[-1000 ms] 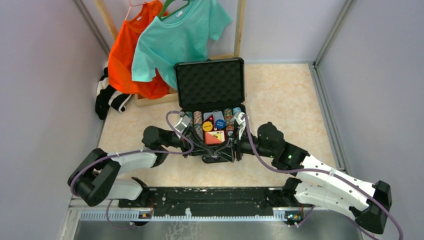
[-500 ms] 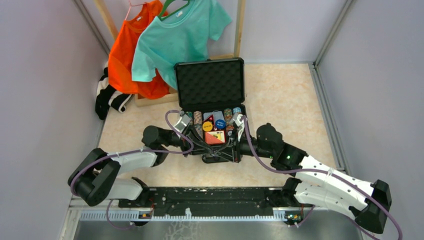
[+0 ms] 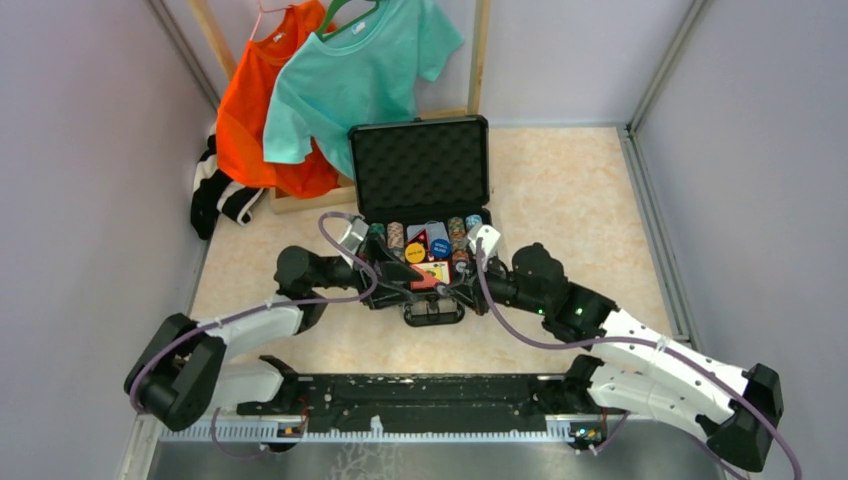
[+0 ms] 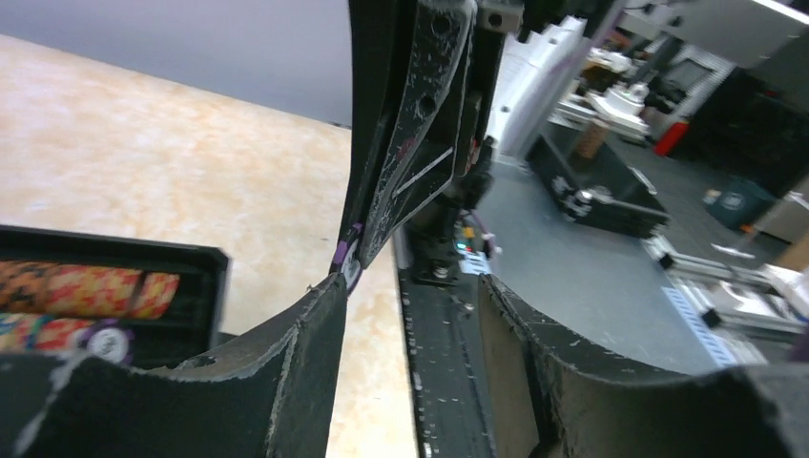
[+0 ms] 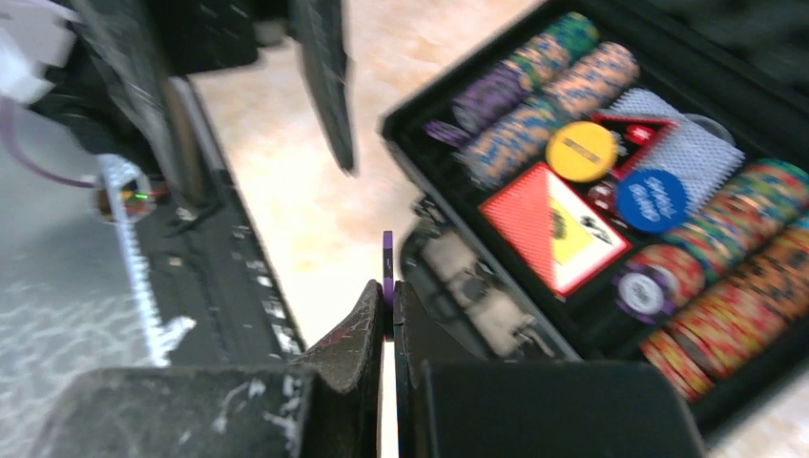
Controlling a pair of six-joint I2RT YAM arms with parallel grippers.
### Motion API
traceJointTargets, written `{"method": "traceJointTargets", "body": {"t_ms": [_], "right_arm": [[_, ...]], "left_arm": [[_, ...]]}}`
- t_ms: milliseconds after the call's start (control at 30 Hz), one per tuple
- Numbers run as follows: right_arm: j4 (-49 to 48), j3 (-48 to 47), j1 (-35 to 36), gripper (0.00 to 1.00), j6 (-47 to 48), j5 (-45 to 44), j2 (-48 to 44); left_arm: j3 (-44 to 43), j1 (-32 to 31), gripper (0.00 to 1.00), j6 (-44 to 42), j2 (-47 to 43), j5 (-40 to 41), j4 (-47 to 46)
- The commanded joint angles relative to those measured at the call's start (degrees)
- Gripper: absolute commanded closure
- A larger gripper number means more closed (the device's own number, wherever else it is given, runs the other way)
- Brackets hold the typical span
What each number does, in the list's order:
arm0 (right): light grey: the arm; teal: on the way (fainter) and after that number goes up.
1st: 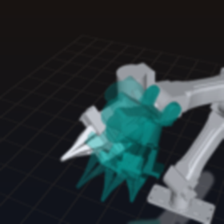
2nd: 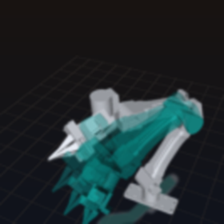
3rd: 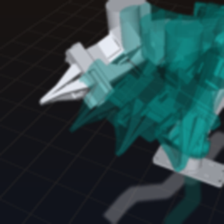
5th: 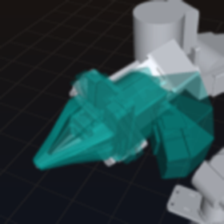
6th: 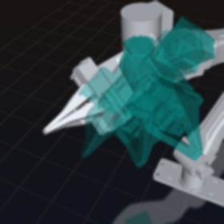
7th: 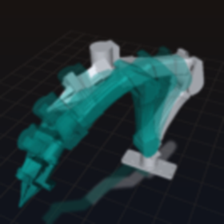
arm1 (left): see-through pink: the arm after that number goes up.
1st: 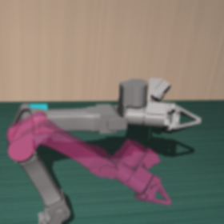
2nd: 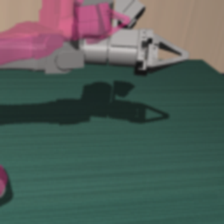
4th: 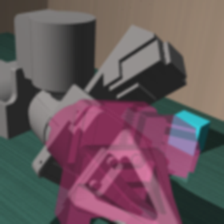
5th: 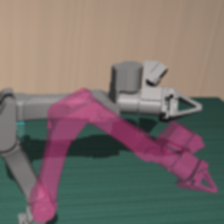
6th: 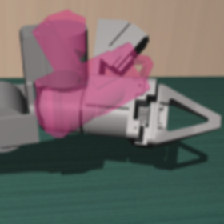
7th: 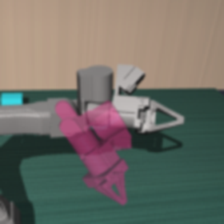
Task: Pack up texas hold em set
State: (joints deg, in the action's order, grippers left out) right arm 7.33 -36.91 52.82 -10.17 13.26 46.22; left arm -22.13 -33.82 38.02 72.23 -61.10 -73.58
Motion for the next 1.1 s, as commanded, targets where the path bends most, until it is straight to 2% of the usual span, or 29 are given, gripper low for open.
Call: {"method": "traceJointTargets", "body": {"t_ms": [0,67,200,400,833,1067], "right_arm": [[5.14,-3.25,-3.67,1.0,10.39,-5.22,0.61],[5.74,-3.28,-6.65,1.0,14.07,-3.65,2.44],[6.22,-5.8,-13.24,1.0,21.32,2.34,10.17],[3.54,-9.15,-17.29,1.0,30.24,5.73,20.5],[0.54,-11.96,-20.29,1.0,34.43,10.05,32.49],[-0.04,-10.78,-20.74,1.0,36.24,7.92,33.86]], "left_arm": [[0.5,1.41,0.41,-7.96,-5.71,5.75,14.26],[0.58,1.48,0.41,-10.0,-7.22,6.98,17.18],[1.1,1.47,0.41,-9.97,-7.98,7.2,16.56],[1.97,1.48,0.41,-10.66,-7.52,7.33,16.89],[3.99,1.46,0.4,-13.02,-8.81,8.4,17.67],[3.88,1.48,0.4,-13.84,-8.47,8.44,18.09]]}}
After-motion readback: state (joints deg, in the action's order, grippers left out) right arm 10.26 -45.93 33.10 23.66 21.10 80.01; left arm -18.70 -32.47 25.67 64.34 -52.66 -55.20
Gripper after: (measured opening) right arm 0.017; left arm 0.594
